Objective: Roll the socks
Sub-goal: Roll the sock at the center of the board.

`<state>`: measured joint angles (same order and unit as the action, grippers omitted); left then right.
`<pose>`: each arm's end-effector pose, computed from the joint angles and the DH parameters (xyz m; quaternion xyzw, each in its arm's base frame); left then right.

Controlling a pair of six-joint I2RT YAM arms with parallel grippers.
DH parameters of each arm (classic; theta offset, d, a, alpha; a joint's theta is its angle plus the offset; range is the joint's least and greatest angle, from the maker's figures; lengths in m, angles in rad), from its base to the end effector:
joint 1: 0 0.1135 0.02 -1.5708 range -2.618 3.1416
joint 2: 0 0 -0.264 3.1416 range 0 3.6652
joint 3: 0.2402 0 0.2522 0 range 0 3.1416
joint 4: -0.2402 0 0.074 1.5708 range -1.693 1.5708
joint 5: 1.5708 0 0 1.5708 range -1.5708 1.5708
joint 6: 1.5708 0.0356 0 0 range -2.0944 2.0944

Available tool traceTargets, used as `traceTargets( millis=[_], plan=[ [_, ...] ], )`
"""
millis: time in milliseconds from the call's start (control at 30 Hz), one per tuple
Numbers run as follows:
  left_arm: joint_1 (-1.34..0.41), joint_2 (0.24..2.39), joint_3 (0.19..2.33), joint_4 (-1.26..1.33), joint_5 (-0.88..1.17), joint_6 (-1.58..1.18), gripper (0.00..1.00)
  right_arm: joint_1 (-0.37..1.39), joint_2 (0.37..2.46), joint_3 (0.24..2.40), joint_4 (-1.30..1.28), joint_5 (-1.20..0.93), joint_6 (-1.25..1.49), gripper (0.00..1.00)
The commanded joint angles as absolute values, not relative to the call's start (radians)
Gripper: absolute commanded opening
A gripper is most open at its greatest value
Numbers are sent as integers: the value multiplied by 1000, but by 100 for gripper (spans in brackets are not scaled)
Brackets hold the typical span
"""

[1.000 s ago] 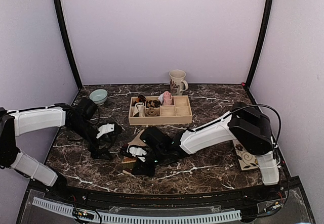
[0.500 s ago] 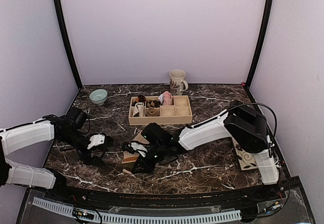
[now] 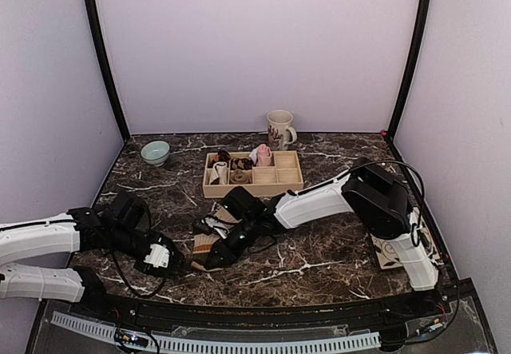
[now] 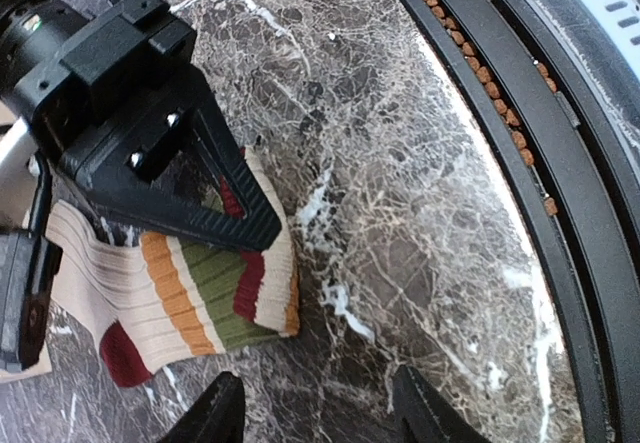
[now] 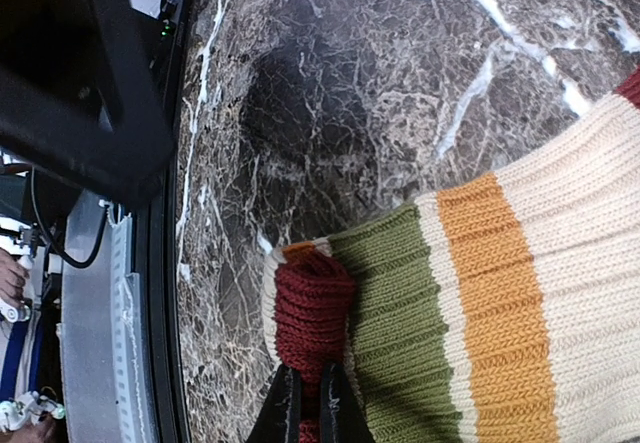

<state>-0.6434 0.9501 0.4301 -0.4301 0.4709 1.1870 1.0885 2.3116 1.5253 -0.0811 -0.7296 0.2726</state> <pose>0.1266 -0.1151 0.1726 0.7774 0.5080 -0.1343 0.3457 0.2010 0.4351 0.1007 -0.4607 0.7563 0.4628 0.0394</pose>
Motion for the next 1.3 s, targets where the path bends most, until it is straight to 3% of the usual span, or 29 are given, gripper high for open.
traceTargets(
  millis=[0,267,633,800,1067,1133,1167,1200,1267],
  plan=[
    [-711,941,369,-230,402,1180,54,1075,2422,1510,-198,-646,331,0],
    [-849,1050,260,41,220,1209,56,1074,2449,1539,-211,-659,409,0],
    [-916,1145,250,155,98,1277,51,1074,2441,1504,-161,-649,464,0],
    [-933,1151,261,89,100,1274,32,1074,2426,1485,-119,-661,496,0],
    [-934,1163,255,53,98,1253,30,1074,2420,1479,-80,-672,526,0],
    [-934,1178,270,36,99,1239,18,1074,2410,1473,-65,-665,528,0],
    [-934,1183,277,32,97,1227,5,1074,2400,1465,-54,-657,529,0],
    [-934,1185,296,18,97,1206,0,1072,2387,1450,-37,-645,532,0],
    [-934,1187,344,-63,118,1162,0,1072,2364,1421,3,-629,541,9]
  ],
)
